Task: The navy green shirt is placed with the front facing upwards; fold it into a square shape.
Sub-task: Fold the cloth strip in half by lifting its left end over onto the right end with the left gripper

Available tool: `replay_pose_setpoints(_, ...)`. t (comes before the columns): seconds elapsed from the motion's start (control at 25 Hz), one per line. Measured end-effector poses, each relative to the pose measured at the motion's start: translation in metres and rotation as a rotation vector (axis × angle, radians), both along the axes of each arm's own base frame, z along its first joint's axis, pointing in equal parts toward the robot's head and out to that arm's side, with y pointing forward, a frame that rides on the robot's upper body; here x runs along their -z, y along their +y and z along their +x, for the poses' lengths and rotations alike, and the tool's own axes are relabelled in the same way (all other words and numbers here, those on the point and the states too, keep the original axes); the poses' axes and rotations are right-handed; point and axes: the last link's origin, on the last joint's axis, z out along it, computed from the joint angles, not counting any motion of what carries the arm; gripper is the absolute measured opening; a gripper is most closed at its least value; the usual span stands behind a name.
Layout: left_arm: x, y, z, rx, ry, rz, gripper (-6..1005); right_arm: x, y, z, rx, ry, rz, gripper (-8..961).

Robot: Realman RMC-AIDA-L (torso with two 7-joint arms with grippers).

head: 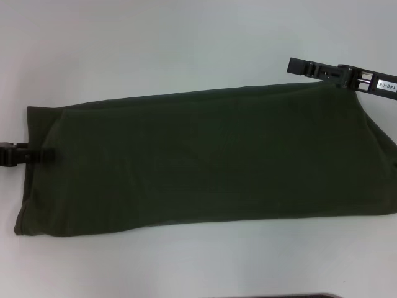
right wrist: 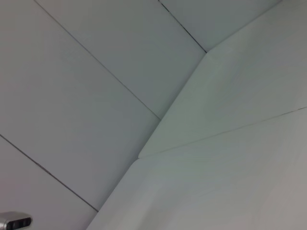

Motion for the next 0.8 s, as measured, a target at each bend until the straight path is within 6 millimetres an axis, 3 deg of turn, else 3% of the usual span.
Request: replay_pose_setpoints(0.8,0.001,0.001,0.014,0.057,-0.055,-0.027,764,0.000,0.000,0.001,0.002,-0.001,0.003,765)
